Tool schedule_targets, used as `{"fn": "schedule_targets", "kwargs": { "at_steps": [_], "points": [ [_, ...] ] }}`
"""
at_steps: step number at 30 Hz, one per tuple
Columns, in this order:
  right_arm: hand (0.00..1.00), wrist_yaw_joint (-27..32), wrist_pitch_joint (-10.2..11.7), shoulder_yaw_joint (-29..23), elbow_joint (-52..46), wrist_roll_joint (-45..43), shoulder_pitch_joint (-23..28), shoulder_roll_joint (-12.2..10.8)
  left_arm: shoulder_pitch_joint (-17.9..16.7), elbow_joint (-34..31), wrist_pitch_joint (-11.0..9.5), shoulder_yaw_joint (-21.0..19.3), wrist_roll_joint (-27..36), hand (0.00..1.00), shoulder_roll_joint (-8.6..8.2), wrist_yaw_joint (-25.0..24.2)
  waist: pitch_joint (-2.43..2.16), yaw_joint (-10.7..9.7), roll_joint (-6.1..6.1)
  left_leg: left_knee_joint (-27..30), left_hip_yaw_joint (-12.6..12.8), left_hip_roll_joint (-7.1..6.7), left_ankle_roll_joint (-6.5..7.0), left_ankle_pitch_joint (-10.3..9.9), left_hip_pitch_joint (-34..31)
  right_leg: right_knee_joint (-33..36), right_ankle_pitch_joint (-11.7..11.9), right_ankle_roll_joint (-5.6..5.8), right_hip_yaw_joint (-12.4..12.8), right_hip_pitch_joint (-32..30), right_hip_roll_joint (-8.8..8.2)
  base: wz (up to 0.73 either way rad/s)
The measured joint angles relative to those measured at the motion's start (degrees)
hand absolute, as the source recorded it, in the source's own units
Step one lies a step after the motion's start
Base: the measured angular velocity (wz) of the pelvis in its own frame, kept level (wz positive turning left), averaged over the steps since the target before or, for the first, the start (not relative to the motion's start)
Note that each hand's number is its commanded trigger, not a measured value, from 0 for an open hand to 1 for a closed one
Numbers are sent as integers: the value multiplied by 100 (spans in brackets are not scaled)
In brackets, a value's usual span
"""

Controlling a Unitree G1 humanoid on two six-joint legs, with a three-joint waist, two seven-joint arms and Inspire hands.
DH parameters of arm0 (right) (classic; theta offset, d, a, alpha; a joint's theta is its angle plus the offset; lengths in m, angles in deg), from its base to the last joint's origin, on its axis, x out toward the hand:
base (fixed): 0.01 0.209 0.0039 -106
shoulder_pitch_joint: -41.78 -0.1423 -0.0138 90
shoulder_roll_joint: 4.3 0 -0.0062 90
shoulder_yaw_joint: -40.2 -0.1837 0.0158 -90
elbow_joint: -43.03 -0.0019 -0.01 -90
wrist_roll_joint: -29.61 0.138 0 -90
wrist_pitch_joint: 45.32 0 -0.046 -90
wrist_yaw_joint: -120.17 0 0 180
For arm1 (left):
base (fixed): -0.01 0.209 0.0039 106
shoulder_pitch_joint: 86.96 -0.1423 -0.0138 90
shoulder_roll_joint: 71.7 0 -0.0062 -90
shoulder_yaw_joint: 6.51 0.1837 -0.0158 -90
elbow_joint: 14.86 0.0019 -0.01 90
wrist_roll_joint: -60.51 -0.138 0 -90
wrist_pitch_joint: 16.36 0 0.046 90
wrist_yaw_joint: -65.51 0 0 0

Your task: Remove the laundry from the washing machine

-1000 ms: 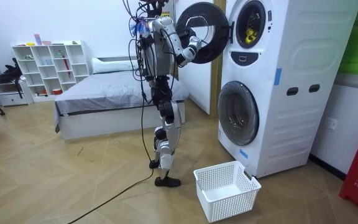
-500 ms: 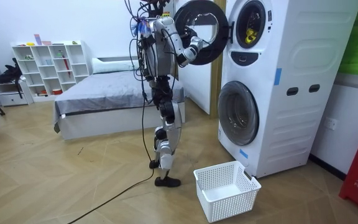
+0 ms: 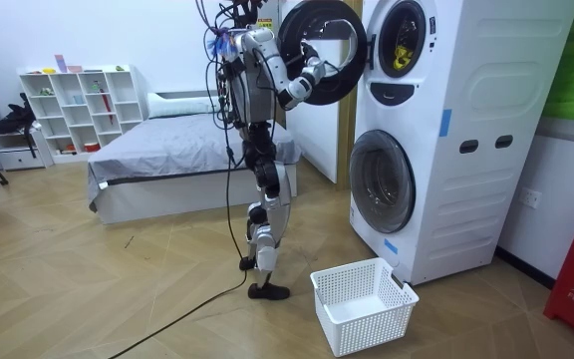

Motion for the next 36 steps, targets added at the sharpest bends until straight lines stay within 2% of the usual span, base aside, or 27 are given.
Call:
{"fn": "schedule_targets", "kwargs": {
  "at_steps": [2,6,10,12,14,16,20,24,36],
  "points": [
    [0,53,1,32,89,-383,-128,-143,17,-82,3,61,3,0,-20,2,7,12,12,2,-8,4,0,1,0,-2,-1,-2,-5,4,5,0],
    [0,90,-6,39,406,-462,-426,-402,36,-328,88,64,-1,0,-147,10,12,105,6,-2,-4,1,0,1,6,-5,-1,-1,-1,0,3,0],
    [0,86,-7,232,697,-452,-687,-485,72,-365,110,168,-2,0,-179,10,25,196,-19,0,-9,5,1,2,11,-2,-1,-2,-13,3,5,0],
    [0,93,-8,284,885,-462,-799,-518,97,-322,112,208,-5,0,-170,24,40,249,-40,2,-39,5,1,3,12,-4,-2,-3,-39,10,6,8],
    [0,172,-8,284,1085,-461,-907,-544,115,-264,122,232,-1,0,-152,43,73,267,-91,5,-81,5,0,3,9,-20,-8,-7,-72,-26,6,10],
    [0,232,-8,298,1138,-463,-985,-609,113,-262,145,257,-1,0,-151,43,119,388,-167,6,-82,4,1,3,-19,-16,-21,-2,-72,-67,1,2],
    [0,305,-7,417,1280,-475,-1089,-758,114,-259,230,275,-3,0,-153,-2,124,514,-209,10,-129,-23,2,2,-82,-14,-23,17,-105,-67,-17,7],
    [0,358,-7,526,1407,-564,-1231,-761,104,-257,243,274,-2,0,-153,-4,126,553,-205,12,-149,-33,2,2,-100,-14,-22,20,-130,-53,-27,3],
    [0,515,0,657,1427,-606,-1230,-754,132,-267,242,325,5,0,-185,2,135,530,-186,18,-153,-69,2,2,-106,-16,-40,52,-144,-9,-65,0]
  ]
}}
